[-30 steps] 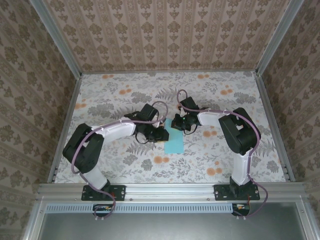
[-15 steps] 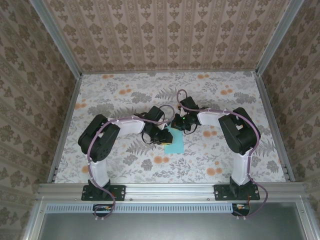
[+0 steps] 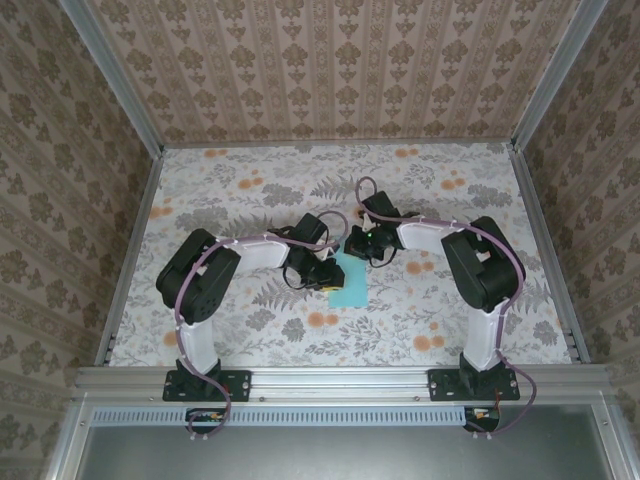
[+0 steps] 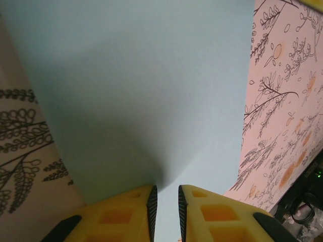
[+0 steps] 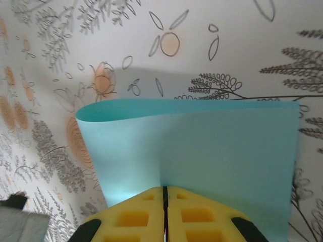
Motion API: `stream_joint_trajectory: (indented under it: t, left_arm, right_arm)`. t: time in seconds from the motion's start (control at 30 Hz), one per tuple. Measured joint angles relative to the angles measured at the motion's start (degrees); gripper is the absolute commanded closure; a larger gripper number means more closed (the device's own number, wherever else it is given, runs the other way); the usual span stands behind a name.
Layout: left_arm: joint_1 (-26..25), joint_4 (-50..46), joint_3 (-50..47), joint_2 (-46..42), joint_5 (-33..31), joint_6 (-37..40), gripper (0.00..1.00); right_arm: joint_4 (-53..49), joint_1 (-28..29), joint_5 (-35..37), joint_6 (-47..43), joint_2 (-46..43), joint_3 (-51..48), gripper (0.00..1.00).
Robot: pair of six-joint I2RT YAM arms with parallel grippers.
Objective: Fold a paper plane with a square sheet of paper (fold left side to right side)
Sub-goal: Hold the square sheet of paper at the center of the table.
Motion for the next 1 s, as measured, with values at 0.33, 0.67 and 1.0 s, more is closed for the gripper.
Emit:
stream_joint_trajectory:
  t: [0.33, 0.67, 1.0]
  left_arm:
    - [0.00, 0.42, -0.22, 0.00, 0.02, -0.22, 0.78]
    - [-0.04, 0.39, -0.22, 0.00, -0.13, -0.35, 0.78]
    - [-0.04, 0.20, 0.04, -0.02, -0.09, -0.46, 0.77]
  right_arm:
    - [-2.73, -0.09, 1.40, -0.59, -14.71, -7.52, 0.95]
    - [-4.09, 4.46, 1.07, 1.53, -18.45, -18.58, 0.96]
    - [-4.22, 5.60, 1.05, 1.99, -14.67, -18.64, 0.95]
